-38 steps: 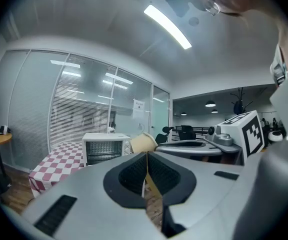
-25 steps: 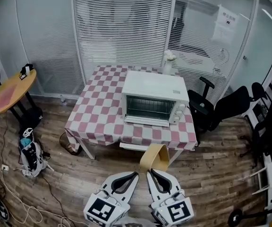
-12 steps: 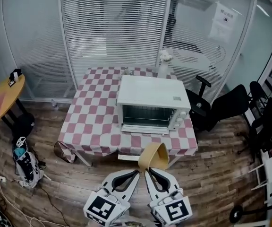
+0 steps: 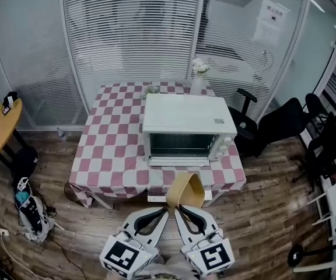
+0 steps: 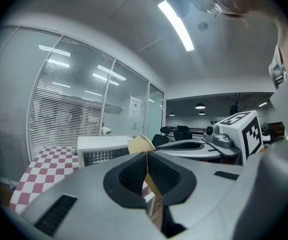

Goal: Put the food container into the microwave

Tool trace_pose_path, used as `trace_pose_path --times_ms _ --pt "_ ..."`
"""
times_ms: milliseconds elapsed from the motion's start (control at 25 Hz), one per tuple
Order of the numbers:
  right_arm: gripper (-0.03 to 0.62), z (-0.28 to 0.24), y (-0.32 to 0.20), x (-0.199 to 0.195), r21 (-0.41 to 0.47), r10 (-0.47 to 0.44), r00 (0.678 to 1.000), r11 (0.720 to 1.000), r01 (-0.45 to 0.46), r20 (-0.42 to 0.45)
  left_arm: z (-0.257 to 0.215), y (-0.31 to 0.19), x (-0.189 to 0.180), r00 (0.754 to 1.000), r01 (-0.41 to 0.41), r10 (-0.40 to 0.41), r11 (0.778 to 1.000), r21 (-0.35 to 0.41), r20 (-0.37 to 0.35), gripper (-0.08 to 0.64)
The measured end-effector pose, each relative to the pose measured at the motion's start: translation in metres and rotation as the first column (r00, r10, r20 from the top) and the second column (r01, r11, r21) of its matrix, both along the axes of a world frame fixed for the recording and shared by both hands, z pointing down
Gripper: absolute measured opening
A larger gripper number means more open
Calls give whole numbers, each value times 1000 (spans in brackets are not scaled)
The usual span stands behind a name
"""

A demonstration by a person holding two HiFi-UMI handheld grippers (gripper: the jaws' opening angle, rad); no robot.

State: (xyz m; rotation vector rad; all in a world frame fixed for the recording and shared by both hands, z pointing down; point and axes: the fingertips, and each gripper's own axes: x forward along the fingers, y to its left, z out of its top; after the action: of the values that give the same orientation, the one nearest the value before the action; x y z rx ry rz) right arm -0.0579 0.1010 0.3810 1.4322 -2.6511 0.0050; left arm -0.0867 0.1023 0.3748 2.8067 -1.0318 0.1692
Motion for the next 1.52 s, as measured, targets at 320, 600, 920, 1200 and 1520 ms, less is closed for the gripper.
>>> trace_pose_path --times_ms 320,600,920,1200,1520 --pt "6 1 -16 2 -15 17 1000 1000 -17 -5 6 -17 0 1000 -22 22 1000 -16 2 17" --pt "6 -1 -55 18 -13 -15 1000 1000 15 -4 9 -52 16 1000 -4 4 1000 -27 30 17" --pt "6 -12 -117 60 -16 -88 996 996 88 10 -1 -116 57 996 82 -82 997 -7 29 17" --pt "6 -14 -149 94 -13 -122 992 992 122 10 -3 -151 92 993 115 -115 993 -2 24 17" --pt "6 -6 -168 108 -37 -194 981 980 193 -27 -2 -173 106 984 177 -176 984 -13 35 17"
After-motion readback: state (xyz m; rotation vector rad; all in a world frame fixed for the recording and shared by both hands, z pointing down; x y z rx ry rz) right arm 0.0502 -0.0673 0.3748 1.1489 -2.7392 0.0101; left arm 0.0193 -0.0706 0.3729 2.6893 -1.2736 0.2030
